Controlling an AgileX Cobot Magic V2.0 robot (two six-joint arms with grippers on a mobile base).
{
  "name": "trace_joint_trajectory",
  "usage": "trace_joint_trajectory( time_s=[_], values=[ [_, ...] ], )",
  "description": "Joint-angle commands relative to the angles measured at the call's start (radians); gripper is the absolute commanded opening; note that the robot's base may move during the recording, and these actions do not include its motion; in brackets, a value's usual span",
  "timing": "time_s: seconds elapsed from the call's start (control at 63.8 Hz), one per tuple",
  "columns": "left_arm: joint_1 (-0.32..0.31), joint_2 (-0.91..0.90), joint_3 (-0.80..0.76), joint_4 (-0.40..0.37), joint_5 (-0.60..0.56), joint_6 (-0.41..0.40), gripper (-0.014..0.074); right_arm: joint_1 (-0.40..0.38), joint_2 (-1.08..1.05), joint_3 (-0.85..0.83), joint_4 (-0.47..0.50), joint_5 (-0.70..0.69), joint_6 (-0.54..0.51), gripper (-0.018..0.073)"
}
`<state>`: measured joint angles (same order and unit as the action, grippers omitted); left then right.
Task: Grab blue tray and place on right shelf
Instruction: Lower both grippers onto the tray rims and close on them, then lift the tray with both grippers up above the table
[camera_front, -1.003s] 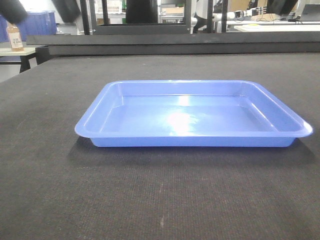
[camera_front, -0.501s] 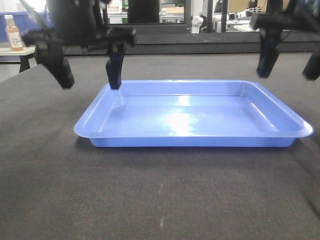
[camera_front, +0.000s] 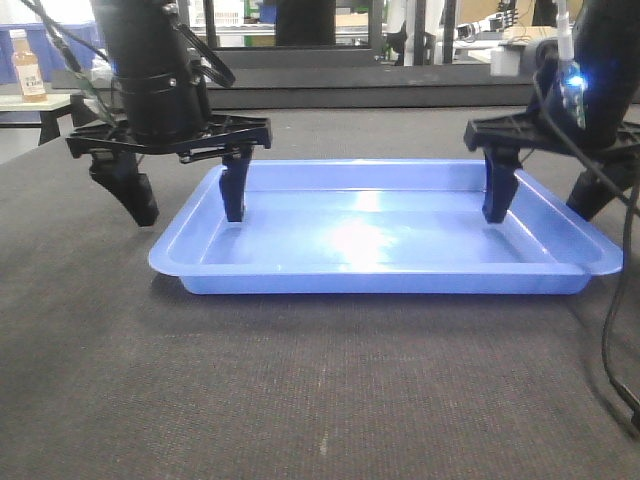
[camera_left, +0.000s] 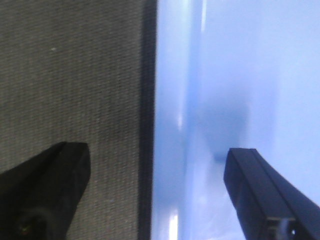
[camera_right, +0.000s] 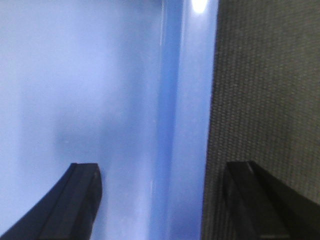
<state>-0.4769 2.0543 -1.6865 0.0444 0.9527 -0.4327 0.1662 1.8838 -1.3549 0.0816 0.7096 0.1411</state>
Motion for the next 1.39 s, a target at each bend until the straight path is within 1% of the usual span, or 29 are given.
trace_joint_trajectory(
  time_s=[0.0, 0.047, 0.063, 0.157, 0.235, 0.313, 0.36, 0.392, 0.439, 0.501, 0.564, 0.627, 0.674, 0.736, 0.846, 0.925, 0.972, 1.081, 1.207, 1.285, 1.379],
  values=[
    [0.003, -0.059, -0.033, -0.004, -0.046, -0.011, 0.0452, -0.002, -0.05, -0.035, 0.003, -0.041, -0.023, 0.0554],
    [0.003, -0.058, -0.033, -0.004, -0.047, -0.011, 0.0452, -0.002, -0.05, -0.035, 0.003, -0.044, -0.023, 0.0483],
    [0.003, -0.058, -0.033, -0.004, -0.047, -0.011, 0.0452, -0.002, -0.05, -0.035, 0.003, -0.044, -0.023, 0.0473],
    [0.003, -0.047, -0.033, -0.004, -0.042, -0.011, 0.0452, -0.002, -0.049, -0.035, 0.003, -0.045, -0.023, 0.0325],
    [0.003, -0.036, -0.033, -0.006, -0.03, -0.011, 0.0433, -0.002, -0.049, -0.035, 0.003, -0.043, -0.024, 0.0258],
    [0.003, -0.028, -0.033, -0.006, -0.015, -0.011, 0.037, -0.002, -0.049, -0.035, 0.001, -0.037, -0.024, 0.0229],
    [0.003, -0.024, -0.033, -0.006, -0.005, -0.011, 0.03, -0.002, -0.049, -0.035, 0.0, -0.034, -0.024, 0.0207],
    [0.003, -0.024, -0.033, -0.008, -0.003, -0.011, 0.0272, -0.002, -0.049, -0.035, 0.0, -0.032, -0.024, 0.0181],
    [0.003, -0.024, -0.033, -0.008, -0.003, -0.011, 0.0201, -0.002, -0.049, -0.035, 0.0, -0.028, -0.024, 0.0142],
    [0.003, -0.024, -0.037, -0.01, -0.003, -0.011, 0.012, -0.002, -0.049, -0.035, 0.0, -0.022, -0.024, 0.0053],
    [0.003, -0.024, -0.055, -0.012, 0.019, -0.011, 0.0019, -0.002, -0.052, -0.035, 0.0, -0.017, -0.024, 0.0061],
    [0.003, -0.024, -0.083, -0.012, 0.041, -0.011, -0.0057, -0.002, -0.062, -0.035, 0.0, -0.01, -0.024, 0.006],
    [0.003, -0.024, -0.106, -0.007, 0.063, -0.011, -0.0039, -0.002, -0.073, -0.035, -0.001, -0.004, -0.024, 0.006],
    [0.003, -0.024, -0.148, -0.005, 0.095, -0.011, -0.004, -0.002, -0.099, -0.035, -0.004, -0.001, -0.024, 0.006],
    [-0.002, -0.024, -0.226, -0.001, 0.191, 0.003, -0.004, -0.002, -0.166, -0.035, -0.008, 0.003, -0.024, 0.006],
    [-0.016, -0.03, -0.275, 0.009, 0.244, 0.049, -0.004, -0.002, -0.223, -0.035, -0.017, 0.012, -0.024, 0.006],
    [-0.026, -0.043, -0.291, 0.03, 0.274, 0.051, -0.004, -0.002, -0.266, -0.035, -0.022, 0.024, -0.024, 0.006],
    [-0.054, -0.088, -0.296, 0.06, 0.294, 0.051, -0.0041, -0.002, -0.354, -0.035, -0.029, 0.068, -0.024, 0.006],
    [-0.084, -0.157, -0.296, 0.075, 0.32, 0.051, -0.0048, -0.001, -0.456, -0.034, -0.035, 0.133, -0.024, 0.006],
    [-0.101, -0.205, -0.296, 0.084, 0.329, 0.071, -0.0048, 0.011, -0.51, -0.029, -0.04, 0.175, -0.024, 0.006],
    [-0.13, -0.268, -0.296, 0.133, 0.347, 0.075, -0.0048, 0.039, -0.573, -0.02, -0.062, 0.22, -0.024, 0.006]
  ],
)
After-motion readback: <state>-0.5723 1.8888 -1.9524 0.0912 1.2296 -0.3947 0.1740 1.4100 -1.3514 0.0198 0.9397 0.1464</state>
